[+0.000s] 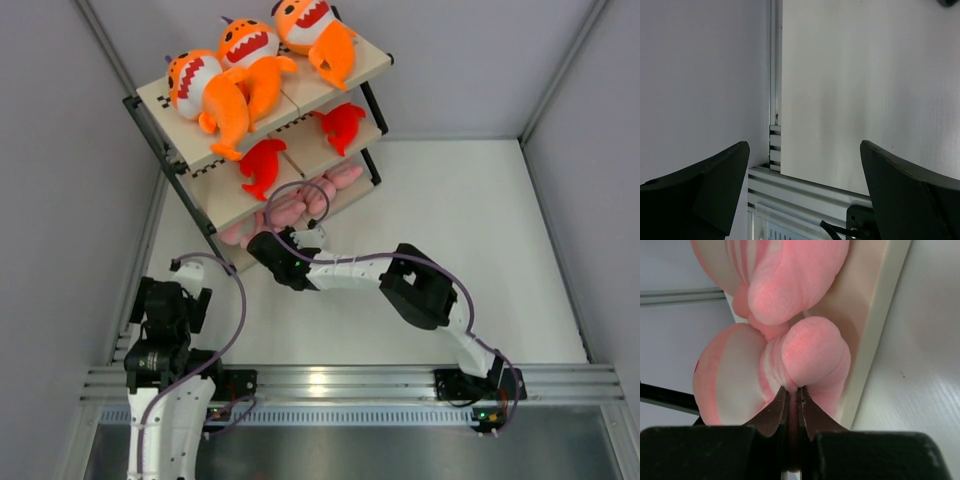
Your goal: Place and organize the stuffed toys onto the shelf
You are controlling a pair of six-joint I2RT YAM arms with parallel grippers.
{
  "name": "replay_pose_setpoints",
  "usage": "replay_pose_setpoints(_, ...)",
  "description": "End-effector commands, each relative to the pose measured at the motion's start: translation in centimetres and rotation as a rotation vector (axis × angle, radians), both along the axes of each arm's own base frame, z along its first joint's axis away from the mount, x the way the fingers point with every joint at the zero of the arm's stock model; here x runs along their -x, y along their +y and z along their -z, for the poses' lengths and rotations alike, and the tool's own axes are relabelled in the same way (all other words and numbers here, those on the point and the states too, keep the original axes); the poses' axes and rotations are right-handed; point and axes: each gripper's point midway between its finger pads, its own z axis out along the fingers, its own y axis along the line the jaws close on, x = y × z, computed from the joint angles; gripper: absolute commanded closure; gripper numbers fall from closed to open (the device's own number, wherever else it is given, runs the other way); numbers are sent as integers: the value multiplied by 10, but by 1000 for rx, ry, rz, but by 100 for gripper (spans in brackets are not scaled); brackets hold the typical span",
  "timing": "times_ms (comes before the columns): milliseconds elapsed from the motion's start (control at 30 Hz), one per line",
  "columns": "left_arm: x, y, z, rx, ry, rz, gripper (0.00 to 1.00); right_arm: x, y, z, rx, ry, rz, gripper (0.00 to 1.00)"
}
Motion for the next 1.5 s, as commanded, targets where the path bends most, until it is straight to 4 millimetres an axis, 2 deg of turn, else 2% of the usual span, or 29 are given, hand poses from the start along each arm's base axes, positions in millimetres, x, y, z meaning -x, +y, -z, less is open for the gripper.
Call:
replay_pose_setpoints(0,-10,-5,-14,10,-81,22,1,-8,28,-40,-179,-52,38,97)
replay_pose_setpoints(33,-10,-5,-15,9,-85,26,1,-8,32,-34,-184,-40,33,95)
replay_pose_setpoints(100,-10,-6,-16,9,-91,33,1,-9,40,-40,-212,-42,29,83)
replay_pose_setpoints(167,-11,-8,-16,8,-95,42,1,-9,44,-38,-213,-43,27,72)
replay_pose_setpoints(267,-11,-9,-16,9,-96,54,1,-11,49,-39,-224,-54,25,63)
replay_pose_setpoints(400,-12,-10,-17,9,-102,61,1,-9,54,-50,-277,-82,1,60)
replay_pose_setpoints(467,-12,-11,-17,9,-101,66,2,-5,55,-62,-279,-103,-23,56)
replay_pose_setpoints(500,-12,-11,-16,6,-99,71,2,-1,54,-64,-270,-113,-30,55)
replay_pose_setpoints(533,-12,-12,-16,6,-100,77,2,0,50,-76,-265,-132,-27,54)
replay_pose_setpoints(633,-13,-18,-20,0,-83,141,2,7,39,-82,-227,-155,-35,49)
replay_pose_setpoints(667,-16,-30,-22,30,-82,209,2,9,33,-69,-202,-145,-33,49)
replay_pose_setpoints(700,-16,-39,-31,49,-88,263,2,10,30,-76,-221,-152,-31,49)
replay_pose_setpoints(767,-18,-59,-41,90,-90,382,2,14,23,-67,-207,-140,-41,48)
replay_pose_setpoints(833,-22,-68,-54,100,-96,443,2,17,20,-68,-220,-143,-54,49)
replay_pose_setpoints(867,-23,-71,-56,87,-89,483,2,18,16,-62,-205,-140,-60,49)
replay_pose_setpoints(933,-28,-80,-58,82,-55,555,2,20,8,-78,-187,-180,-73,50)
replay_pose_setpoints(1033,-31,-90,-49,85,47,636,3,26,-9,-97,-128,-252,-105,52)
replay_pose_setpoints(1067,-32,-93,-53,89,55,659,5,29,-22,-103,-106,-272,-117,52)
replay_pose_setpoints(1133,-37,-103,-49,117,107,712,10,35,-33,-112,-49,-328,-156,52)
replay_pose_setpoints(1167,-40,-106,-53,126,108,729,16,41,-48,-114,-25,-343,-167,53)
replay_pose_setpoints(1233,-47,-114,-48,156,159,772,23,44,-68,-115,56,-381,-182,54)
replay_pose_setpoints(1267,-50,-116,-45,167,184,779,28,50,-88,-116,86,-392,-175,55)
replay_pose_setpoints(1300,-57,-118,-40,181,226,784,39,49,-103,-116,123,-405,-148,58)
replay_pose_setpoints(1333,-60,-122,-38,201,247,798,45,53,-118,-104,210,-413,-159,59)
replay_pose_setpoints(1367,-64,-124,-37,211,264,806,52,56,-133,-119,223,-436,-142,59)
replay_pose_setpoints(1400,-70,-128,-36,226,292,818,64,55,-147,-120,288,-451,-125,59)
replay_pose_setpoints(1433,-74,-129,-37,224,295,829,69,58,-160,-115,333,-450,-116,59)
replay_pose_setpoints(1467,-78,-130,-34,219,316,831,76,58,-180,-125,365,-455,-75,59)
